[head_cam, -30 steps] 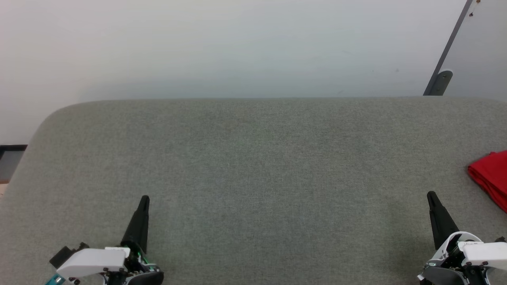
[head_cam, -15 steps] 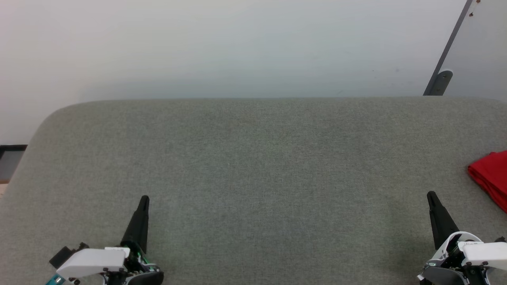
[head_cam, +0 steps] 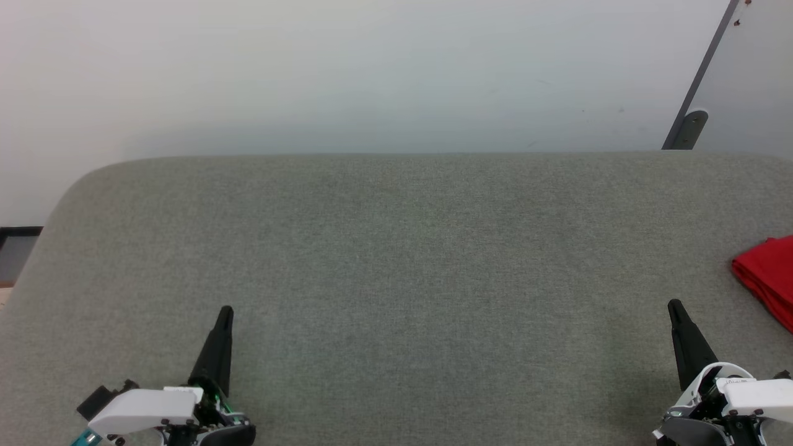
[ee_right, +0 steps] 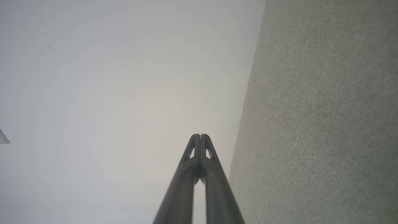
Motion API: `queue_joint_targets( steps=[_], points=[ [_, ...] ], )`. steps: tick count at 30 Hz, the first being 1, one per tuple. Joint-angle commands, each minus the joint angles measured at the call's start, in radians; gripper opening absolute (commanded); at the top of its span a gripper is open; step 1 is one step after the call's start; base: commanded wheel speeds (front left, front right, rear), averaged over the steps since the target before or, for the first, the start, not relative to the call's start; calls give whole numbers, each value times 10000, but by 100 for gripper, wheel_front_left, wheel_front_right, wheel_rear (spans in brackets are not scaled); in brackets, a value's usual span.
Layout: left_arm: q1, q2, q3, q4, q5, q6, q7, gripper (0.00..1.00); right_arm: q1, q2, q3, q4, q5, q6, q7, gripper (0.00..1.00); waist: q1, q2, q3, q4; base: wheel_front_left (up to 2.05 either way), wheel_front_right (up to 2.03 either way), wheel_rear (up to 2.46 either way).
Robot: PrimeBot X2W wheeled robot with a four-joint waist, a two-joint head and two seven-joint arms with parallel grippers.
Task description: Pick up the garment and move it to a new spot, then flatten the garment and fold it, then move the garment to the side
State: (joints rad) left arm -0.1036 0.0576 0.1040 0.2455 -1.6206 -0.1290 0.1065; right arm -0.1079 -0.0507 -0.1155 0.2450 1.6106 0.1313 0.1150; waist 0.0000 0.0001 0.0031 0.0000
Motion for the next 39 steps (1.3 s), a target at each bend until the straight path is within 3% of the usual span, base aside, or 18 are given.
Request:
queue_joint_targets(
  steps=[1, 39],
  points=[
    [-102, -15, 28, 9, 10, -32, 42, 0, -26, 32, 1, 2, 34, -10, 27, 0, 0, -1, 0, 0, 0, 0, 0],
    [-106, -46, 71, 11, 52, -32, 63, 0, -26, 32, 7, 1, 39, -10, 22, 0, 0, -1, 0, 0, 0, 0, 0]
  ],
)
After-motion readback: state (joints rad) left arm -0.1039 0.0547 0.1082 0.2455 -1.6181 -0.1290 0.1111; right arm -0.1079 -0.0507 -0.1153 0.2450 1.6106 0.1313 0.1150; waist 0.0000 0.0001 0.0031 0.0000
